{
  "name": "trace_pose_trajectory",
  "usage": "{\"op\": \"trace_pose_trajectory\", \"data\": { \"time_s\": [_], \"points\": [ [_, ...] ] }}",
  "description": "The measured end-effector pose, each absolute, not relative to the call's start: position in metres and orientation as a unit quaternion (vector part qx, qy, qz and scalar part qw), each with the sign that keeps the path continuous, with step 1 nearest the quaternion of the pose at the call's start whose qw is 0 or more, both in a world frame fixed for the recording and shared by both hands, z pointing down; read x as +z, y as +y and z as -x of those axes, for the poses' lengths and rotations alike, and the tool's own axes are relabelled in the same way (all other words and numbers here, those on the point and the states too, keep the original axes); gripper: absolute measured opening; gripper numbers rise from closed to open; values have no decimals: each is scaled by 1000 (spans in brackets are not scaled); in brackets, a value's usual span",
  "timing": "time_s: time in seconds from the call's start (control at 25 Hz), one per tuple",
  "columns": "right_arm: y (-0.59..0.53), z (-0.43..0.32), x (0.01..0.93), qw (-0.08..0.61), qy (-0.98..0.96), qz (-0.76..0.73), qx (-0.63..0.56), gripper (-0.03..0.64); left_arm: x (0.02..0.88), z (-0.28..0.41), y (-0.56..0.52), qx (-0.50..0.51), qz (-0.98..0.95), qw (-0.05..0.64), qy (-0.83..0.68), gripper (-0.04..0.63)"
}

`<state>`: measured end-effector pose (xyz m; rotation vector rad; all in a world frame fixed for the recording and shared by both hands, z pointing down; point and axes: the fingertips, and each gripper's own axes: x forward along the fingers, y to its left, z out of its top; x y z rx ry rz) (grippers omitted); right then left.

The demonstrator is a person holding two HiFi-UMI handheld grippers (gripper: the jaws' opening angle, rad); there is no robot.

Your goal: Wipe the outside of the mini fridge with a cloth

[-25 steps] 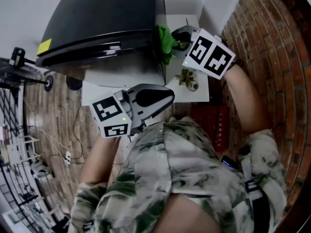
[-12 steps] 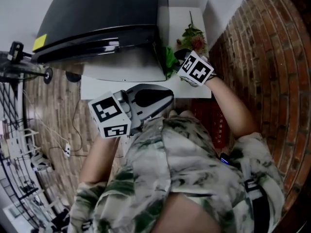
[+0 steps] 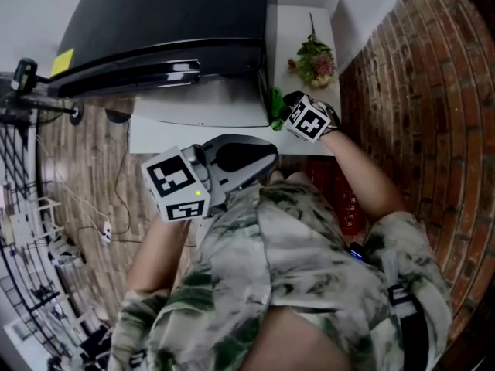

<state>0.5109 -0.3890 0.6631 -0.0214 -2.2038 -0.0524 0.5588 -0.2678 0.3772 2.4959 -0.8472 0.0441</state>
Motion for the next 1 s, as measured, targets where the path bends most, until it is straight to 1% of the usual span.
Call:
{"op": "trace_pose_trajectory", "data": {
  "time_s": [0.24,0.56,0.8,1.0],
  "points": [
    [-393,-514,627,431,-902,-15,-20,106,376,-543,-261,10,-921,242,-304,29],
    [-398,-537,527,407,-904,-121,-45,107,371,-511,-231,5,-944,226,-239,29],
    [-375,-541,434,396,-886,-236,-39,107,346,-450,-194,4,-964,204,-168,29],
    [-339,-539,378,383,-868,-313,-46,107,343,-407,-159,10,-973,192,-125,29]
  ]
}}
